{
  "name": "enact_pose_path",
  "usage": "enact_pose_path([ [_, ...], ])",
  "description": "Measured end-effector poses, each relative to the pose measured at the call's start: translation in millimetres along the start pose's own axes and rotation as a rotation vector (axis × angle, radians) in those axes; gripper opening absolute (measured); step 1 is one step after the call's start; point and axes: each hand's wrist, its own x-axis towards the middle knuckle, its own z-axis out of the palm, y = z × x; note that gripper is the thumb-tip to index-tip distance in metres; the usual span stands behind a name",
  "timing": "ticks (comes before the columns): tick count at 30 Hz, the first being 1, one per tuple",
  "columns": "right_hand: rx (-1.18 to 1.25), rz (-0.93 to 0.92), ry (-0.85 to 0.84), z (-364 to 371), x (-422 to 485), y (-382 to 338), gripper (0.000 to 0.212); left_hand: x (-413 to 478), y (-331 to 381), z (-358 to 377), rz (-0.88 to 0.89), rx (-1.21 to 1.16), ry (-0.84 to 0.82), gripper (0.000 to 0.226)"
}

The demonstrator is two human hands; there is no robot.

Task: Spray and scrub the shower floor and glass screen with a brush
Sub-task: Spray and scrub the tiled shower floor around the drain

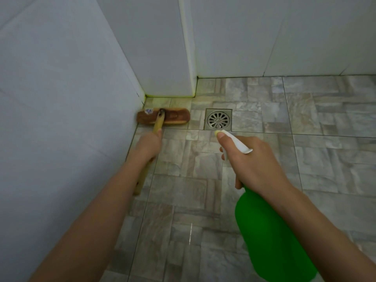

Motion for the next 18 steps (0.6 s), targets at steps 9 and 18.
enact_pose_path([
  [9, 0.016, 0.022, 0.031, -14, 3, 7, 0.066, 23, 58, 8, -0.047, -0.112, 0.109, 0.057],
  [18, 0.01, 0.06, 0.044, -28, 1, 17, 0.066, -4, 60, 35, 0.088, 0.032, 0.004, 0.051],
])
